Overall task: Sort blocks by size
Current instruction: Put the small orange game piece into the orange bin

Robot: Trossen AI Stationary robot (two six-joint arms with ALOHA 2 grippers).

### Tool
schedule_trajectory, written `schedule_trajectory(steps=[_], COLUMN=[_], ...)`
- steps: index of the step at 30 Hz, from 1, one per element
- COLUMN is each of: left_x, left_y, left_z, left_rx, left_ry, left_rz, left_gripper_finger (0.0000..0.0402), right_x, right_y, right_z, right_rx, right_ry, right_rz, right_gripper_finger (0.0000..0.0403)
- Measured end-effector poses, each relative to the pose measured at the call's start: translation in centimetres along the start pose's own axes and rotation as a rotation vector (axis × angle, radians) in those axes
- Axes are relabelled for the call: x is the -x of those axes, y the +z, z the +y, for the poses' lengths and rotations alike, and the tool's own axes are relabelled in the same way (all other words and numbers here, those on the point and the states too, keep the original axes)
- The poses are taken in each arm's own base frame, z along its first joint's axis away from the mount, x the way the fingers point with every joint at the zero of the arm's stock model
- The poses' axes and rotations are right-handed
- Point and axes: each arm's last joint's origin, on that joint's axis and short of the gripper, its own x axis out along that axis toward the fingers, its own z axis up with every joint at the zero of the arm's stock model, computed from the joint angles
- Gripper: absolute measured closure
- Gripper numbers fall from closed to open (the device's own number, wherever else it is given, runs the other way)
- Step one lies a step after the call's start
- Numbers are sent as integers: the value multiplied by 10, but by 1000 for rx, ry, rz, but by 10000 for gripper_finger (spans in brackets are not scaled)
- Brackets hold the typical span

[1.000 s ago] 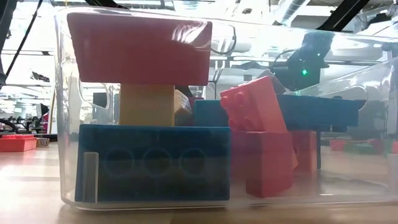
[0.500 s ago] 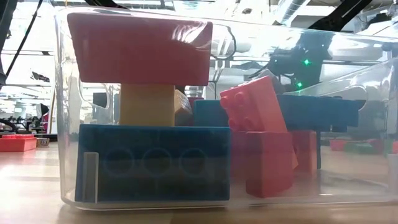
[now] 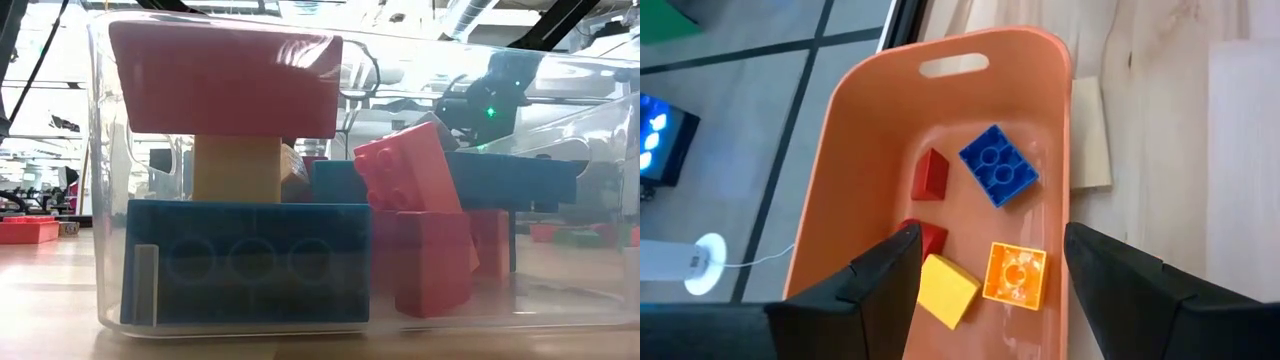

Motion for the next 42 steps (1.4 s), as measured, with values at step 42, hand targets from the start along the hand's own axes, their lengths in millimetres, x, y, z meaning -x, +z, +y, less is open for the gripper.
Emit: schedule_trajectory(steps=[42], left_x=[-1], left_y=[-7], left_z=[2], left_rx=[-1], left_ry=[-15], left_rz=[53], left_gripper_finger=[164], right_x=[-38], right_y=[-2], right_z=[-26], right_rx=[541], right_ry=[195], right_rz=[110], right_gripper_finger=[160])
